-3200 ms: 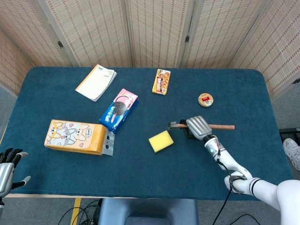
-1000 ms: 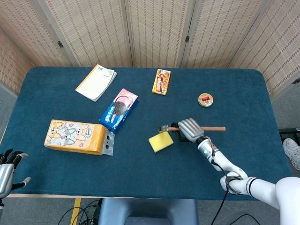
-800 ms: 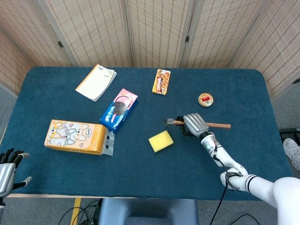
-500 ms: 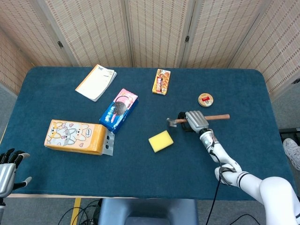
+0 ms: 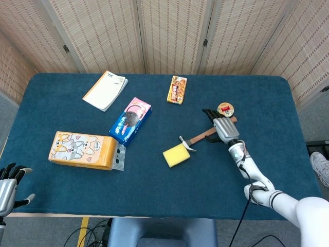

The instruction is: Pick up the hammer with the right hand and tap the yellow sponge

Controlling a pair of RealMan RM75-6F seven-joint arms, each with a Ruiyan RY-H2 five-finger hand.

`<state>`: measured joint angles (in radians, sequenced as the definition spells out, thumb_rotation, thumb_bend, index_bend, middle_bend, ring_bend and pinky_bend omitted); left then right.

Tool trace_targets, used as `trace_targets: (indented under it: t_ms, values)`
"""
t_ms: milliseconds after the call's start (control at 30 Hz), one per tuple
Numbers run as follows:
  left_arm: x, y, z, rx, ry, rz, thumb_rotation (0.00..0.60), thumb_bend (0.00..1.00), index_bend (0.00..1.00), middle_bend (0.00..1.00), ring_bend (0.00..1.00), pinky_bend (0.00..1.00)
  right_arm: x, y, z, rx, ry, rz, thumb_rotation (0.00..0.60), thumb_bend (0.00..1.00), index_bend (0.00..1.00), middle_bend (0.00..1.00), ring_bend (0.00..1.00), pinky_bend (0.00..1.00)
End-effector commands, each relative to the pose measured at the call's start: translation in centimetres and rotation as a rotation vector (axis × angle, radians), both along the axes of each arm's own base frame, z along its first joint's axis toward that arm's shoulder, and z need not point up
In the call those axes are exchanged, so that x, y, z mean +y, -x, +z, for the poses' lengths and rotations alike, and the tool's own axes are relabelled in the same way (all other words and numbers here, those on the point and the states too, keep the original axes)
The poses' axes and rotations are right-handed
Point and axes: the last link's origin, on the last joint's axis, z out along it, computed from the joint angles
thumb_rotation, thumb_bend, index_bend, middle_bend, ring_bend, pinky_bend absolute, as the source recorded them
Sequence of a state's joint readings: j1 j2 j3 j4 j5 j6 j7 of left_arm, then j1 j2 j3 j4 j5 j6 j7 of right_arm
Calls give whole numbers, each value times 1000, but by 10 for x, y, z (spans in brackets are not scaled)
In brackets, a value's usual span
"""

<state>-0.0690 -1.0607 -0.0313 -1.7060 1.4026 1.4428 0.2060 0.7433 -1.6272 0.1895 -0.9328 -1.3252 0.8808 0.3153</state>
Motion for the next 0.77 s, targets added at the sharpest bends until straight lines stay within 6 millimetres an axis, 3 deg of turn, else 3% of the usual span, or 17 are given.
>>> trace_targets:
  t_ms: [33, 133, 233, 400, 567, 767]
  values:
    - [3, -1, -2, -5, -12, -10, 600, 182, 325, 284, 140, 197, 25, 16, 37, 3, 73, 19, 600, 306, 55, 247, 154, 216]
    - [7, -3, -5, -6, -28, -24, 600, 182, 325, 284, 140, 197, 47, 26, 64, 48, 108, 26, 600, 346, 201, 325, 221, 278]
    - [12, -7, -8, -20, -47, -47, 600, 182, 326, 284, 140, 197, 71, 34, 90, 72, 139, 11, 600, 352, 247, 356, 254, 330]
    - [18, -12, -14, -36, -72, -73, 600, 182, 329, 284, 141, 197, 116, 52, 125, 138, 197, -31, 600, 353, 293, 390, 276, 332]
    - [22, -21, -19, -55, -95, -97, 600, 181, 329, 284, 141, 197, 159, 65, 146, 166, 243, -85, 600, 353, 309, 399, 276, 331]
    - [26, -29, -26, -52, -66, -107, 600, 182, 329, 284, 141, 197, 183, 73, 152, 168, 276, -116, 600, 353, 319, 409, 286, 331]
